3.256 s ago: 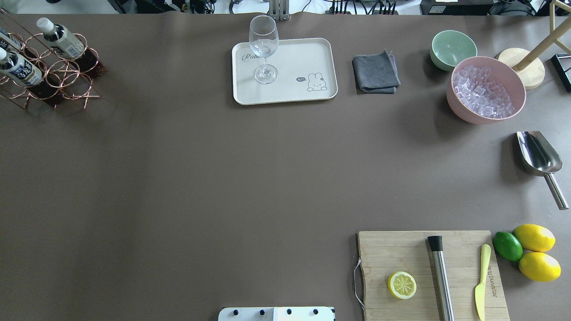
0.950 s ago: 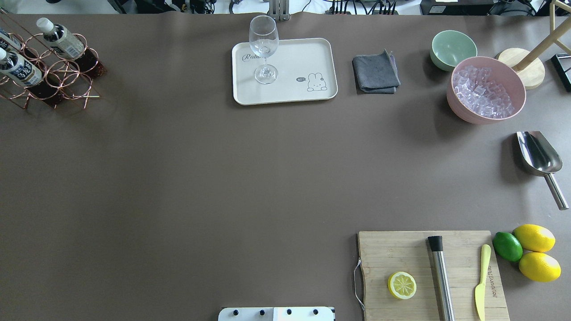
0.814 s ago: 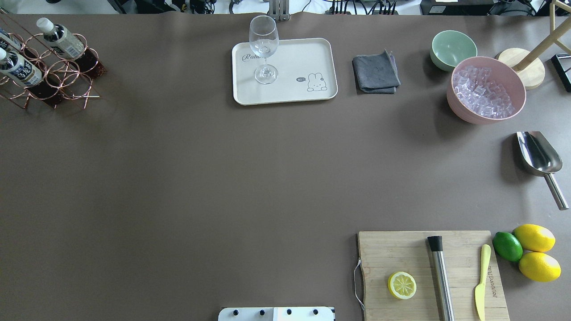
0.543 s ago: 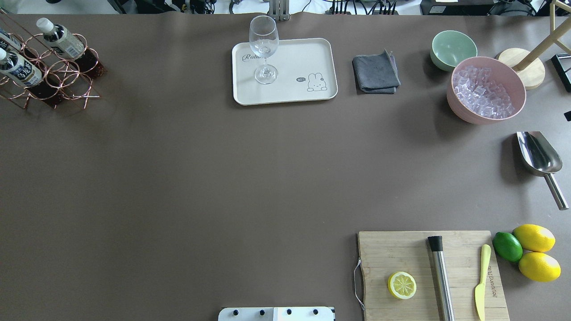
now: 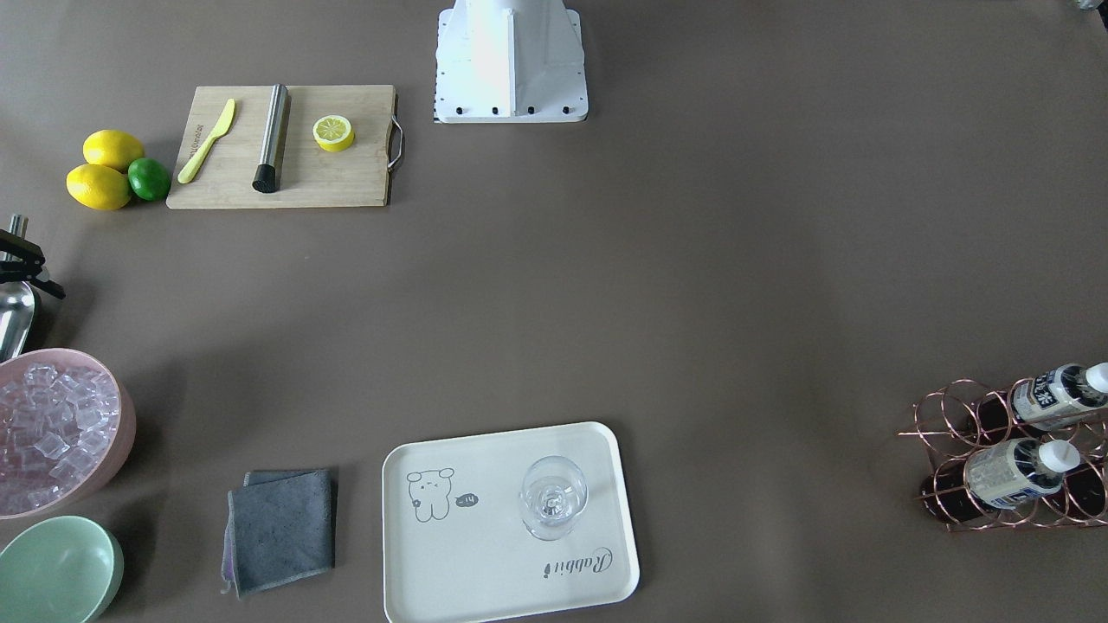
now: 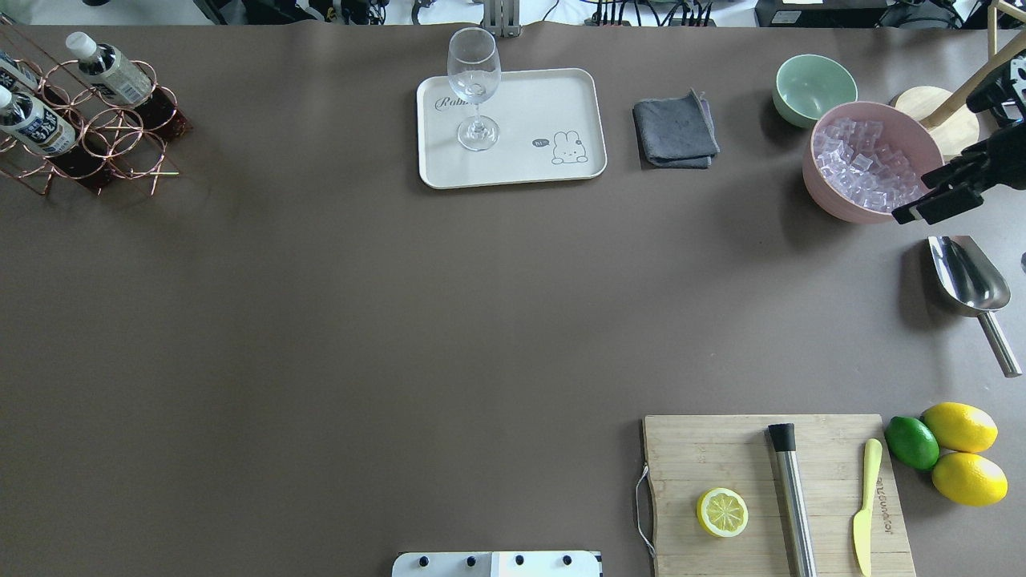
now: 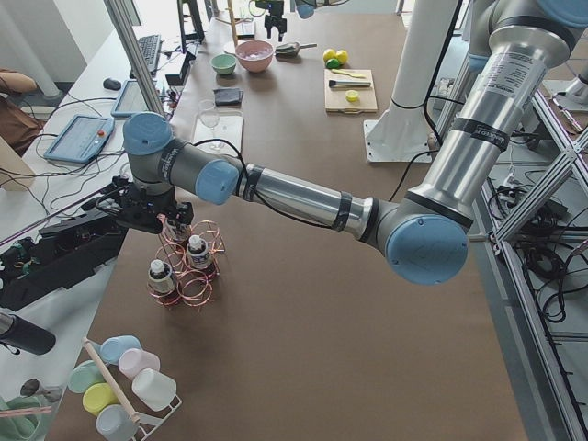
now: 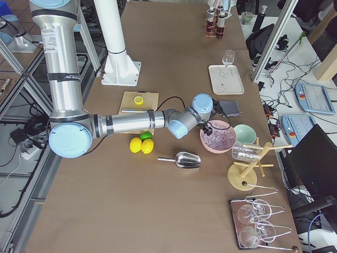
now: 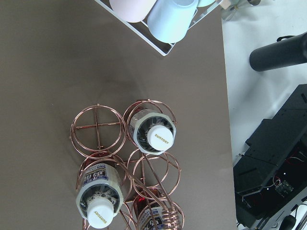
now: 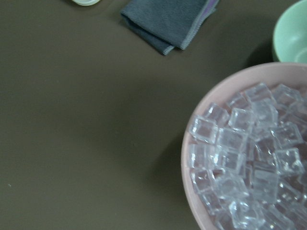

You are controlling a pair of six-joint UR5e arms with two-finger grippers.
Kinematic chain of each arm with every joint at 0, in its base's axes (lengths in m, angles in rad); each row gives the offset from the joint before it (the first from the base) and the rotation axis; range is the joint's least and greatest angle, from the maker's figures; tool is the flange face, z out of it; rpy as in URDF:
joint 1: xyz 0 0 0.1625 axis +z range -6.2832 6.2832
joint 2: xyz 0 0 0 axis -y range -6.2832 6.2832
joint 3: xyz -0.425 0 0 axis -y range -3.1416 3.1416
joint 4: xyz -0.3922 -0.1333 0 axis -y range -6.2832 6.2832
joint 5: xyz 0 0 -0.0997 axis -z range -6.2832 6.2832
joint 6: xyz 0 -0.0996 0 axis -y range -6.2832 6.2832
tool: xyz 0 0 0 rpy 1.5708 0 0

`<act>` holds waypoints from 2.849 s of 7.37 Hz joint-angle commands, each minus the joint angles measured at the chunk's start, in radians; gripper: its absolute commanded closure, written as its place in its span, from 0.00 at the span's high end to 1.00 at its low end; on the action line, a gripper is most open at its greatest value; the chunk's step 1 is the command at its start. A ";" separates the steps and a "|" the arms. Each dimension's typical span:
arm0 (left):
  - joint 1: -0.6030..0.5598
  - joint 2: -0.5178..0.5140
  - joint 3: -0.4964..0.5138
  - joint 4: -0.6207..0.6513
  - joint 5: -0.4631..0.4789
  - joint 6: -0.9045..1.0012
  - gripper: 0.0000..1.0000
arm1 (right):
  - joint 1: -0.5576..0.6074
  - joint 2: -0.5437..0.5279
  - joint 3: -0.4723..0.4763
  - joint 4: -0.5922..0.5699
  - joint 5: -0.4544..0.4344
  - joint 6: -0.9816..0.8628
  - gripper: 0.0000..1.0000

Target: Take tea from basket to plate

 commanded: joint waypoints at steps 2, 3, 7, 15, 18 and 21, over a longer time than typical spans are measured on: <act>0.057 -0.023 0.057 -0.090 0.038 -0.107 0.97 | -0.166 0.071 -0.012 0.292 -0.013 0.000 1.00; 0.081 -0.022 0.060 -0.107 0.040 -0.128 0.97 | -0.201 0.103 -0.015 0.355 -0.013 0.000 1.00; 0.109 -0.013 0.057 -0.132 0.075 -0.151 0.50 | -0.304 0.292 -0.068 0.468 -0.100 0.003 1.00; 0.059 -0.006 -0.207 0.074 0.026 -0.143 0.00 | -0.391 0.285 -0.119 1.007 -0.355 0.362 1.00; 0.248 0.038 -0.565 0.279 0.055 -0.235 0.00 | -0.391 0.281 -0.119 1.009 -0.356 0.362 1.00; 0.469 -0.113 -0.817 0.676 0.122 -0.287 0.00 | -0.390 0.283 -0.118 1.010 -0.364 0.364 1.00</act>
